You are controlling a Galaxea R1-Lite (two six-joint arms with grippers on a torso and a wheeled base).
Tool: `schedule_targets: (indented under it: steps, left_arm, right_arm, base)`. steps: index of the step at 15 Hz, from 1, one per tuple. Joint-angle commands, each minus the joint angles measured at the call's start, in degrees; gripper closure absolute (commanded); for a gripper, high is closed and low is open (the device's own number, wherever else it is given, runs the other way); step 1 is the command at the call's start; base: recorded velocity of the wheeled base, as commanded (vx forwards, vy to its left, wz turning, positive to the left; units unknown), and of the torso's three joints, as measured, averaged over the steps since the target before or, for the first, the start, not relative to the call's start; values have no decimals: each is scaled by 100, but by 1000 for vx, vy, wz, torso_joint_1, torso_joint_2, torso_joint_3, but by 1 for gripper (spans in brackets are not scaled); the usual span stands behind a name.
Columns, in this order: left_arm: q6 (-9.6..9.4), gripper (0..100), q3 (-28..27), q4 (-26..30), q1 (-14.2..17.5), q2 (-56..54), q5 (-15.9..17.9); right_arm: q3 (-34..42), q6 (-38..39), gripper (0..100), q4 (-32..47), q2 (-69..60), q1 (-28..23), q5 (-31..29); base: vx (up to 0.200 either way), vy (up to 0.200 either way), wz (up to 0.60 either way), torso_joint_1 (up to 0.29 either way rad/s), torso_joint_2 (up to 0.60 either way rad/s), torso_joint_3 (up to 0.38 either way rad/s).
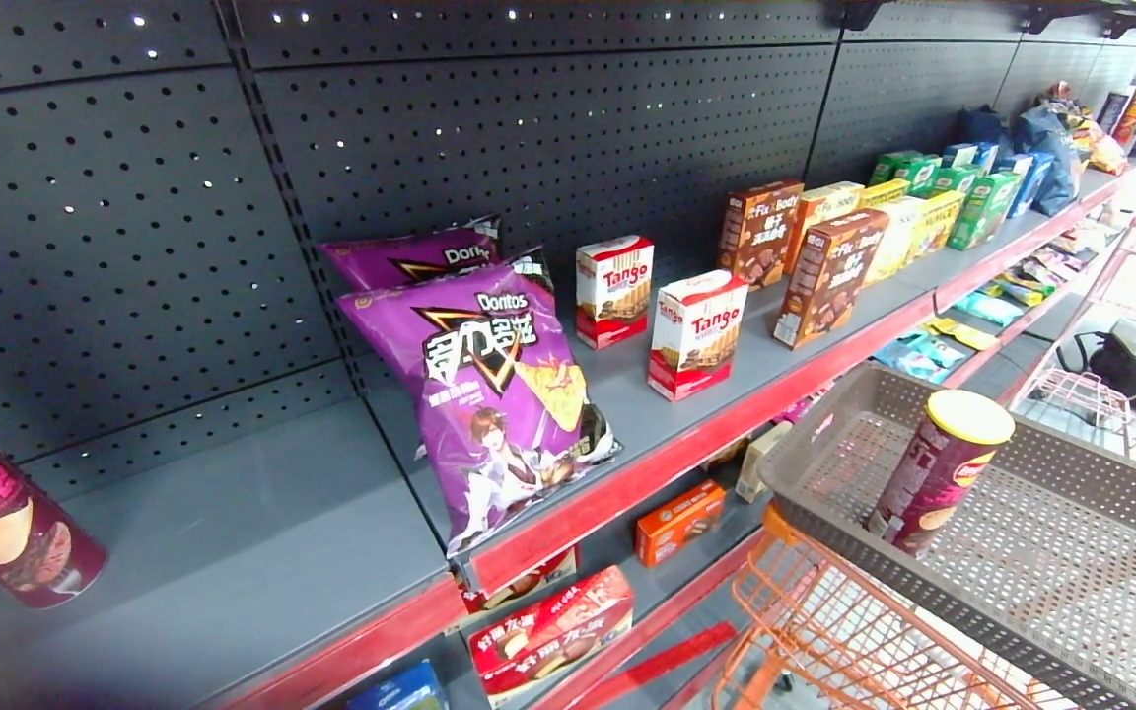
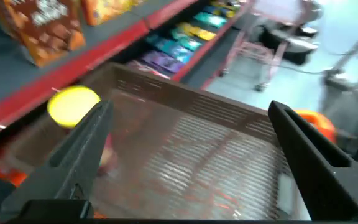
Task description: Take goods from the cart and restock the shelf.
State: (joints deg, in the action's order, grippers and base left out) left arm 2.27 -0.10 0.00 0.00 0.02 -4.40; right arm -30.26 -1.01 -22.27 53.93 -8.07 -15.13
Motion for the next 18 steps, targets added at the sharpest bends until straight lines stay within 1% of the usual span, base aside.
schedule_targets:
  steps: [1, 2, 3, 4, 5, 8, 13, 15, 18]
  left_arm:
    - [2, 0, 1, 0, 0, 6, 1]
    - [2, 0, 1, 0, 0, 6, 1]
    - [2, 0, 1, 0, 0, 6, -8]
    - [2, 0, 1, 0, 0, 6, 1]
    - [2, 0, 1, 0, 0, 6, 1]
    - [2, 0, 1, 0, 0, 6, 1]
    - [2, 0, 1, 0, 0, 6, 1]
    - [2, 0, 1, 0, 0, 6, 1]
    - [2, 0, 1, 0, 0, 6, 1]
  right_arm:
    - [925, 558, 0, -2712, 2842, 772, 45]
    - [811, 541, 0, -3152, 3317, 816, 361]
    - [749, 488, 0, -3152, 3449, 807, 722]
    - [758, 286, 0, -3143, 3589, 754, 1223]
    - [793, -4, 0, -3011, 3704, 710, 1601]
    - [793, 5, 0, -2616, 4011, 772, 1680]
    - [732, -4, 0, -2712, 4345, 798, 1680]
    - [574, -22, 0, -2958, 4653, 816, 1671]
    - [248, -57, 0, -2985, 4908, 904, 1706]
  base:
    - [0, 0, 0, 0, 0, 0]
    - [0, 0, 0, 0, 0, 0]
    - [0, 0, 0, 0, 0, 0]
    - [0, 0, 0, 0, 0, 0]
    - [0, 0, 0, 0, 0, 0]
    - [0, 0, 0, 0, 0, 0]
    - [0, 0, 0, 0, 0, 0]
    - [0, 0, 0, 0, 0, 0]
    - [0, 0, 0, 0, 0, 0]
